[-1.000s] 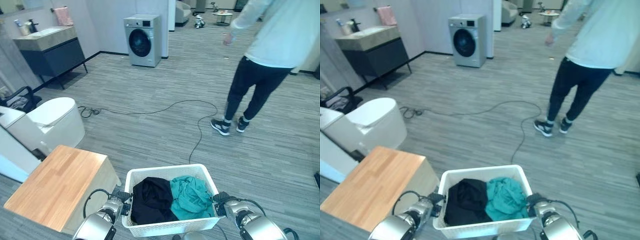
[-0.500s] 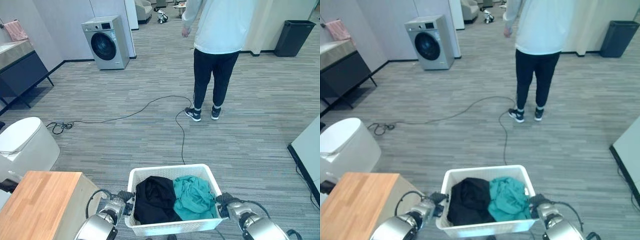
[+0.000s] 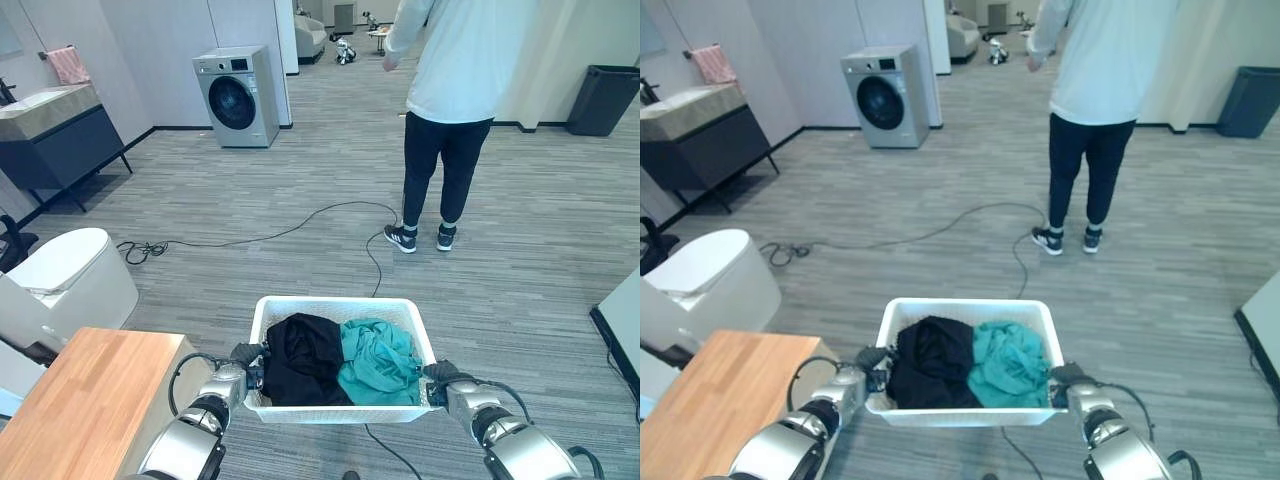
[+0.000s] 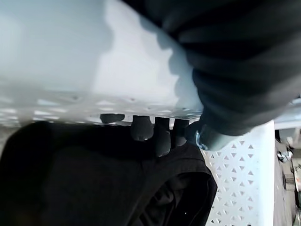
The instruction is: Grab the laundry basket,head to the washer,open it,put in the laundry and shut it.
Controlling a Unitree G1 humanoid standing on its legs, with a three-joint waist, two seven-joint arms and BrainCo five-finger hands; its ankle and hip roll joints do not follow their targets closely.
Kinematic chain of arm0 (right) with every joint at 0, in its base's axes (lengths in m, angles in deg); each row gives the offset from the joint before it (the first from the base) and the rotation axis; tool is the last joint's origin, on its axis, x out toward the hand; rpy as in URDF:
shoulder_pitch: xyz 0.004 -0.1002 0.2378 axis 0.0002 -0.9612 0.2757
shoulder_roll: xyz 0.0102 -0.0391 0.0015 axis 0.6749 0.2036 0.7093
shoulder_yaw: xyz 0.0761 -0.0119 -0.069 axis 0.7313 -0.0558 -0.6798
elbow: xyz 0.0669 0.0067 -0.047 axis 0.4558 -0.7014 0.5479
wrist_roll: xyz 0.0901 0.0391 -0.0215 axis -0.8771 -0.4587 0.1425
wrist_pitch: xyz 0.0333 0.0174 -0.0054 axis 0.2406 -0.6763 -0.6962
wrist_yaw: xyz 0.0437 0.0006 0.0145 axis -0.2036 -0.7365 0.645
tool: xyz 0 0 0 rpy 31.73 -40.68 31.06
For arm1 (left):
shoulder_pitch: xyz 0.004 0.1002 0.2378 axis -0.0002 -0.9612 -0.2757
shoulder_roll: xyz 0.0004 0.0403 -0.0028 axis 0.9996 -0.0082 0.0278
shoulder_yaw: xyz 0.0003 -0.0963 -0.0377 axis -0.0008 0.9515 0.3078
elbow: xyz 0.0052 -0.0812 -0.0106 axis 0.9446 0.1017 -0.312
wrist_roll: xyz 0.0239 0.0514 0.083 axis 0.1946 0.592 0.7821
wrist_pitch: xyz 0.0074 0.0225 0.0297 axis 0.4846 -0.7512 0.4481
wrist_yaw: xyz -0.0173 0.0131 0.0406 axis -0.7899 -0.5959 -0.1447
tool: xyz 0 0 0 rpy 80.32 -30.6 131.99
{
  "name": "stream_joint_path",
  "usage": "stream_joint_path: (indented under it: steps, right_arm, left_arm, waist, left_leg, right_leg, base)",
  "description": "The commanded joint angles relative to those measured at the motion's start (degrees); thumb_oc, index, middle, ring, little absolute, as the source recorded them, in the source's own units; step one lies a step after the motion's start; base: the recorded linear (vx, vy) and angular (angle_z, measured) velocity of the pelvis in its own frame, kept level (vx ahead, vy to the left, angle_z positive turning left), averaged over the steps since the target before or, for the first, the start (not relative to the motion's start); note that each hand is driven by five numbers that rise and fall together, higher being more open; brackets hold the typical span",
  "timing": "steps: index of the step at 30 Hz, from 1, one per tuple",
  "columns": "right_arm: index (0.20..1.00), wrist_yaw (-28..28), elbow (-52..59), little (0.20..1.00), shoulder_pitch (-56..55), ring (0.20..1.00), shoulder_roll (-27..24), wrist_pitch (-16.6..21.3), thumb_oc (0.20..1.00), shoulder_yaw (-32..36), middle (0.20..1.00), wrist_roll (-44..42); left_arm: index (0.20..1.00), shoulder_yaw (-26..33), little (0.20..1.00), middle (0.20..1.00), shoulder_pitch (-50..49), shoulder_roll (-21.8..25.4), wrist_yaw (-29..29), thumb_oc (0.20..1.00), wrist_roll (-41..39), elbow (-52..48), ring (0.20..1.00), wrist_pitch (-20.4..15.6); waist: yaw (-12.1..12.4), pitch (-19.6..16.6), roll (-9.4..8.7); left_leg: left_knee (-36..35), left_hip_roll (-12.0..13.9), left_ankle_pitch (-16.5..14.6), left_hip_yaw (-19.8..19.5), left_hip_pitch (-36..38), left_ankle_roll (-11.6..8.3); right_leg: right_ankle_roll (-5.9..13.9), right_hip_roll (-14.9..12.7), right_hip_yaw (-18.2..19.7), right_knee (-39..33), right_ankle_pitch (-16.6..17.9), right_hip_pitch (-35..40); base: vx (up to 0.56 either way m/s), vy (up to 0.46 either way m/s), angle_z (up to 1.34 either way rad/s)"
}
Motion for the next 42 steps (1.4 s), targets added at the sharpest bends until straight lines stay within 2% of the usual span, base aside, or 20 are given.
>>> stream_joint_path:
  steps: [1,12,16,18,20,21,23,24,25,26,30,32,33,35,36,37,38,39,40,42]
  right_arm:
    - [0.2,4.71,-2.04,0.2,4.48,0.2,3.1,5.09,0.2,7.68,0.2,-9.4]
    - [0.2,4.9,-3.96,0.2,4.96,0.2,3.07,4.94,0.2,8.08,0.2,-8.51]
    - [0.2,5.26,-3.59,0.2,5.57,0.2,2.77,4.98,0.2,8.43,0.2,-9.79]
    - [0.2,5.64,-3.65,0.2,5.86,0.2,2.71,4.82,0.2,8.52,0.2,-9.96]
    - [0.2,5.96,-3.37,0.2,5.94,0.2,2.61,4.6,0.2,8.6,0.2,-10.14]
    - [0.2,5.96,-3.37,0.2,5.95,0.2,2.61,4.6,0.2,8.6,0.2,-10.14]
    - [0.2,6.03,-3.55,0.2,6.27,0.2,2.24,4.66,0.2,8.63,0.2,-10.5]
    - [0.2,5.88,-3.52,0.2,6.4,0.2,2.09,4.76,0.2,8.54,0.2,-10.96]
    - [0.2,5.88,-3.53,0.2,6.41,0.2,2.07,4.76,0.2,8.52,0.2,-10.97]
    - [0.2,5.37,-3.35,0.2,6.79,0.2,1.69,5.1,0.2,8.86,0.2,-12.18]
    - [0.2,5.38,-3.02,0.2,6.31,0.2,1.63,5.03,0.2,8.92,0.2,-12.65]
    - [0.2,6.06,-2.23,0.2,5.11,0.2,0.82,4.74,0.2,8.08,0.2,-11.78]
    - [0.2,6.05,-2.21,0.2,5.09,0.2,0.81,4.74,0.2,8.07,0.2,-11.78]
    - [0.2,6.2,-1.63,0.2,4.24,0.2,-0.2,4.81,0.2,7.2,0.2,-11.07]
    - [0.2,6.24,-1.65,0.2,3.81,0.2,-0.65,4.84,0.2,7.11,0.2,-10.88]
    - [0.2,6.01,-1.24,0.2,3.62,0.2,-0.79,4.96,0.2,7.27,0.2,-11.16]
    - [0.2,6.0,-1.22,0.2,3.62,0.2,-0.78,4.96,0.2,7.28,0.2,-11.15]
    - [0.2,5.6,-0.95,0.2,3.97,0.2,-1.05,4.76,0.2,6.45,0.2,-11.41]
    - [0.2,5.43,-1.07,0.2,4.18,0.2,-1.04,4.6,0.2,6.14,0.2,-11.21]
    - [0.2,5.08,-1.24,0.2,4.57,0.2,-0.99,4.28,0.2,5.58,0.2,-10.91]
  left_arm:
    - [0.2,1.84,0.2,0.2,2.45,-1.91,0.89,0.2,-2.39,4.48,0.2,-3.71]
    - [0.2,1.94,0.2,0.2,2.22,-2.38,1.43,0.2,-2.62,5.02,0.2,-4.28]
    - [0.2,0.95,0.2,0.2,3.13,-2.28,1.92,0.2,-3.38,4.35,0.2,-4.39]
    - [0.2,0.63,0.2,0.2,3.63,-2.19,2.2,0.2,-3.69,3.85,0.2,-4.26]
    - [0.2,0.89,0.2,0.2,4.43,-1.71,2.33,0.2,-3.81,4.03,0.2,-4.09]
    - [0.2,0.89,0.2,0.2,4.43,-1.71,2.33,0.2,-3.81,4.03,0.2,-4.09]
    - [0.2,0.76,0.2,0.2,5.33,-1.62,2.85,0.2,-3.65,4.75,0.2,-4.09]
    - [0.2,0.65,0.2,0.2,5.78,-1.61,2.93,0.2,-3.35,5.06,0.2,-4.2]
    - [0.2,0.67,0.2,0.2,5.81,-1.63,2.95,0.2,-3.35,5.11,0.2,-4.21]
    - [0.2,0.67,0.2,0.2,6.5,-1.49,3.15,0.2,-3.17,5.66,0.2,-4.27]
    - [0.2,1.77,0.2,0.2,5.71,-1.62,3.31,0.2,-3.82,6.1,0.2,-4.31]
    - [0.2,1.16,0.2,0.2,4.96,-2.14,3.88,0.2,-4.81,5.73,0.2,-4.28]
    - [0.2,1.16,0.2,0.2,4.94,-2.16,3.87,0.2,-4.81,5.72,0.2,-4.28]
    - [0.2,0.49,0.2,0.2,4.1,-2.84,4.6,0.2,-5.54,5.58,0.2,-4.33]
    - [0.2,0.23,0.2,0.2,3.99,-2.97,4.86,0.2,-5.75,5.67,0.2,-4.3]
    - [0.2,-0.1,0.2,0.2,4.19,-3.01,5.01,0.2,-6.11,5.55,0.2,-4.19]
    - [0.2,-0.12,0.2,0.2,4.2,-3.01,5.01,0.2,-6.12,5.55,0.2,-4.19]
    - [0.2,-0.44,0.2,0.2,5.1,-2.9,5.16,0.2,-7.33,5.47,0.2,-3.75]
    - [0.2,-0.35,0.2,0.2,5.4,-2.91,5.08,0.2,-7.49,5.86,0.2,-3.72]
    - [0.2,-0.17,0.2,0.2,6.18,-3.17,5.1,0.2,-7.92,6.62,0.2,-3.35]
  waist:
    - [-0.49,-2.75,-2.54]
    - [-0.05,-2.52,-1.96]
    - [-0.41,-0.96,-1.44]
    - [-0.74,0.73,-1.14]
    - [-1.08,1.63,-0.83]
    - [-1.09,1.64,-0.84]
    - [-1.98,2.01,-0.85]
    - [-2.46,2.4,-1.16]
    - [-2.64,2.44,-0.94]
    - [-3.99,3.09,-1.35]
    - [-5.11,2.69,-1.47]
    - [-5.93,1.33,-1.39]
    - [-5.95,1.3,-1.31]
    - [-7.09,0.48,-0.39]
    - [-7.3,0.44,-0.59]
    - [-7.34,0.76,-1.93]
    - [-7.55,0.68,-1.77]
    - [-6.85,2.16,-3.81]
    - [-6.63,2.52,-4.23]
    - [-5.53,3.27,-5.11]
  left_leg:
    - [4.2,-0.86,-1.5,-0.47,-1.07,-0.29]
    - [3.48,-1.58,-2.46,0.09,-0.63,0.59]
    - [3.57,-1.97,-2.94,-0.22,-0.94,1.47]
    - [4.24,-2.42,-3.79,-0.48,-0.31,2.62]
    - [4.66,-2.68,-4.84,-0.9,0.92,3.17]
    - [4.67,-2.69,-4.84,-0.9,0.92,3.17]
    - [3.81,-3.31,-5.37,-1.8,2.44,2.69]
    - [3.84,-3.8,-5.87,-2.03,2.91,2.33]
    - [3.92,-3.59,-6.03,-2.22,2.98,2.3]
    - [3.71,-3.81,-7.43,-3.28,5.02,1.5]
    - [3.43,-3.33,-8.31,-3.81,7.91,0.66]
    - [5.05,-2.94,-8.83,-4.99,9.78,0.04]
    - [5.17,-2.86,-8.96,-5.01,9.74,0.02]
    - [15.06,-0.9,-4.46,-5.32,7.13,-3.79]
    - [21.73,0.26,0.37,-5.23,4.01,-6.1]
    - [29.28,1.29,4.81,-4.09,0.28,-7.89]
    - [30.0,1.5,4.5,-4.34,-0.25,-7.97]
    - [38.24,4.64,7.48,0.01,-5.13,-8.38]
    - [39.92,6.29,8.09,2.23,-6.75,-8.23]
    - [41.38,4.93,6.28,3.72,-12.05,-7.46]
  right_leg:
    - [7.09,-5.18,2.24,3.5,-2.29,3.39]
    - [8.29,-5.85,2.39,5.0,-2.23,2.39]
    - [9.72,-6.46,2.17,12.56,-1.87,-1.51]
    - [11.53,-7.47,1.67,21.58,1.87,-5.46]
    - [11.18,-7.53,0.77,25.72,1.98,-9.31]
    - [11.18,-7.53,0.76,25.73,1.97,-9.31]
    - [9.83,-6.94,0.0,18.56,1.29,-12.28]
    - [9.82,-7.47,-0.62,13.58,2.6,-13.86]
    - [9.81,-7.32,-0.88,13.13,2.73,-13.49]
    - [10.53,-7.4,-0.17,6.08,5.86,-15.22]
    - [10.91,-6.8,0.04,2.94,8.13,-15.71]
    - [9.13,-4.44,0.87,5.31,7.55,-14.67]
    - [9.11,-4.39,0.81,5.42,7.45,-14.7]
    - [6.72,-2.26,0.88,5.96,5.16,-11.95]
    - [5.68,-2.07,0.56,5.39,4.48,-10.18]
    - [4.95,-3.08,0.34,4.47,4.44,-8.6]
    - [4.88,-2.95,0.07,4.44,4.48,-8.72]
    - [3.03,-3.41,-0.48,3.33,2.99,-5.37]
    - [2.47,-3.24,-0.74,3.24,2.28,-4.19]
    - [2.04,-3.23,-0.19,3.07,1.46,-2.06]
  base:
    - [0.05,0.017,0.12]
    - [0.03,0.057,0.0]
    - [-0.01,0.118,-0.03]
    - [0.02,0.126,0.06]
    - [0.12,0.124,0.03]
    - [0.23,0.13,0.0]
    - [0.2,0.033,-0.02]
    - [0.12,-0.005,-0.06]
    - [0.26,-0.048,-0.05]
    - [0.28,-0.052,0.05]
    - [0.32,-0.072,0.12]
    - [0.37,-0.129,0.33]
    - [0.37,-0.162,0.49]
    - [0.41,-0.228,0.52]
    - [0.32,-0.262,0.57]
    - [0.2,-0.189,0.54]
    - [0.24,-0.309,0.41]
    - [0.24,-0.288,0.16]
    - [0.34,-0.341,0.13]
    - [0.27,-0.139,0.04]
